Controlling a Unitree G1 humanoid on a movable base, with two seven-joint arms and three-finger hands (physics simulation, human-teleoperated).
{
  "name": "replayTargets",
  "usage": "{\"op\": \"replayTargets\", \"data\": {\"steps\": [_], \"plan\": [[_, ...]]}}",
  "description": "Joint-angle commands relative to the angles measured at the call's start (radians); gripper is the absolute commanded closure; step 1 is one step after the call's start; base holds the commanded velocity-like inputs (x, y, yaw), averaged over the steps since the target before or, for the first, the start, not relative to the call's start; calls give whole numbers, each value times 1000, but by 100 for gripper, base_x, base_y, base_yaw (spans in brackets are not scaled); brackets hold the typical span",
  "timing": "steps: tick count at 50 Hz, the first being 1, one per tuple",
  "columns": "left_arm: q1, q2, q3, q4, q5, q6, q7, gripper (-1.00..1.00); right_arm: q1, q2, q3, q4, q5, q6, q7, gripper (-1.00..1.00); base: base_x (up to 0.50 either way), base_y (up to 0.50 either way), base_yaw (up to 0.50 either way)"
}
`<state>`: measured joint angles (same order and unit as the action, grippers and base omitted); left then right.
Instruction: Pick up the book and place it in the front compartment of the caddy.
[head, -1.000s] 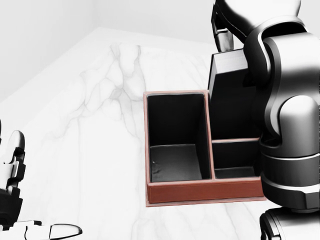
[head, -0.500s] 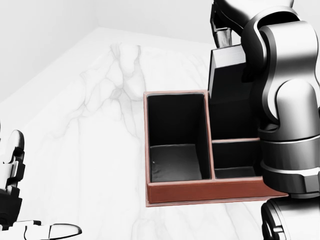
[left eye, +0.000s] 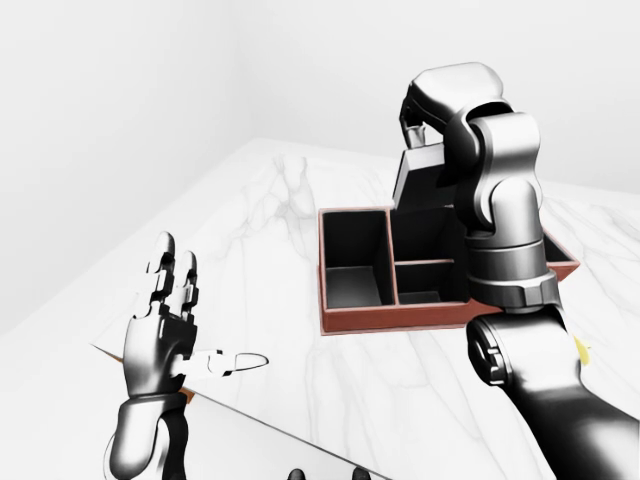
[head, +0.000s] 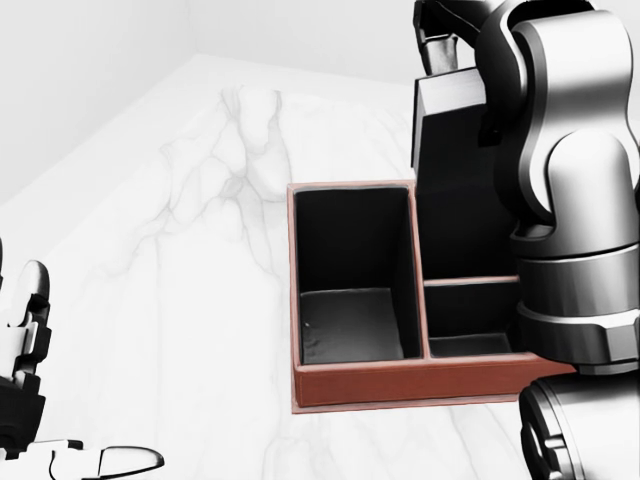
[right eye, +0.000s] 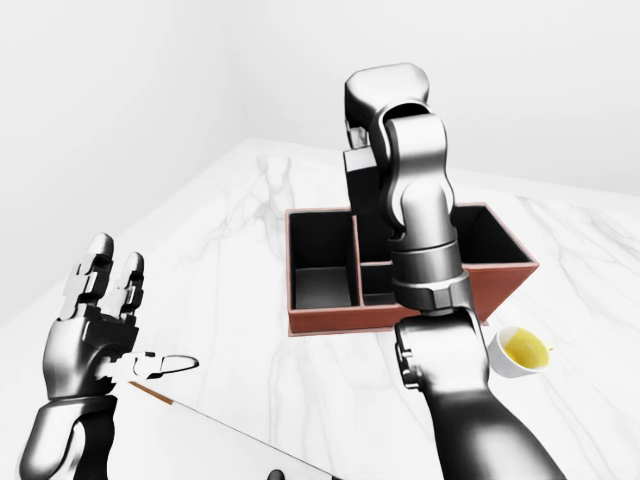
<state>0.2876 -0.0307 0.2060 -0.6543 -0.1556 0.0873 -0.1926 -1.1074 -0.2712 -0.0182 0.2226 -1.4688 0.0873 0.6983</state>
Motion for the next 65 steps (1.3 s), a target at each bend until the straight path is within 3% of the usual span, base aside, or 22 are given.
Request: {"op": "replayTargets", "data": {"steps": [1, 27, 65], "plan": [[-25, -2, 0, 55, 5, 0, 15, -100, -52, 4, 3, 31, -4, 0, 0, 100, 0, 0, 0], [-22, -3, 4, 46, 1, 0, 12, -100, -36, 10, 3, 215, 67, 0, 0, 100, 0, 0, 0], [-19, -3, -3, 52, 6, 0, 11, -100, -162, -44, 22, 636, 184, 0, 0, 100, 0, 0, 0]]}}
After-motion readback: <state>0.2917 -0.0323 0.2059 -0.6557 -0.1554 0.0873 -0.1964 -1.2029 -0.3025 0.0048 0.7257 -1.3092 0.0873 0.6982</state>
